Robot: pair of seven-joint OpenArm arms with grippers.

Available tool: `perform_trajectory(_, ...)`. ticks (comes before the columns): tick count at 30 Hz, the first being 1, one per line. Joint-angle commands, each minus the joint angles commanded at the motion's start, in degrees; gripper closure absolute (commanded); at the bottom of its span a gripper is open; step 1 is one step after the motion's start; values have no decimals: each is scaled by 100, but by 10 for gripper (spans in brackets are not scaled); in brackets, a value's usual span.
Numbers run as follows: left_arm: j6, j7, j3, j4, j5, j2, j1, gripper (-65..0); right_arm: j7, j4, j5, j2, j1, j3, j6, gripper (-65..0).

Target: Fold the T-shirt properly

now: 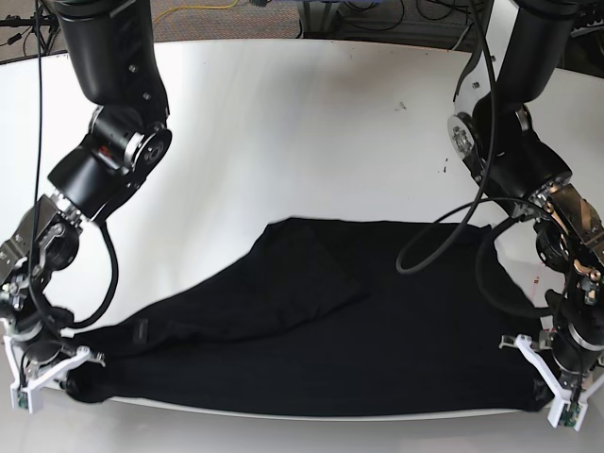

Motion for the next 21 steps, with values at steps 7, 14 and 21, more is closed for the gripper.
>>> perform_trajectory(7, 202, 79, 0, 0, 0, -79, -967, 0, -9, 9, 0, 176, 923, -580, 0, 0)
perform_trajectory(14, 255, 79, 44, -202, -18, -114, -1609, 0, -9, 0, 0, 396, 1644, -1143, 0, 0)
perform_trajectory(21, 255, 62, 88, -431, -26, -114, -1714, 0, -9, 26, 0, 431, 1732, -1222, 9, 0)
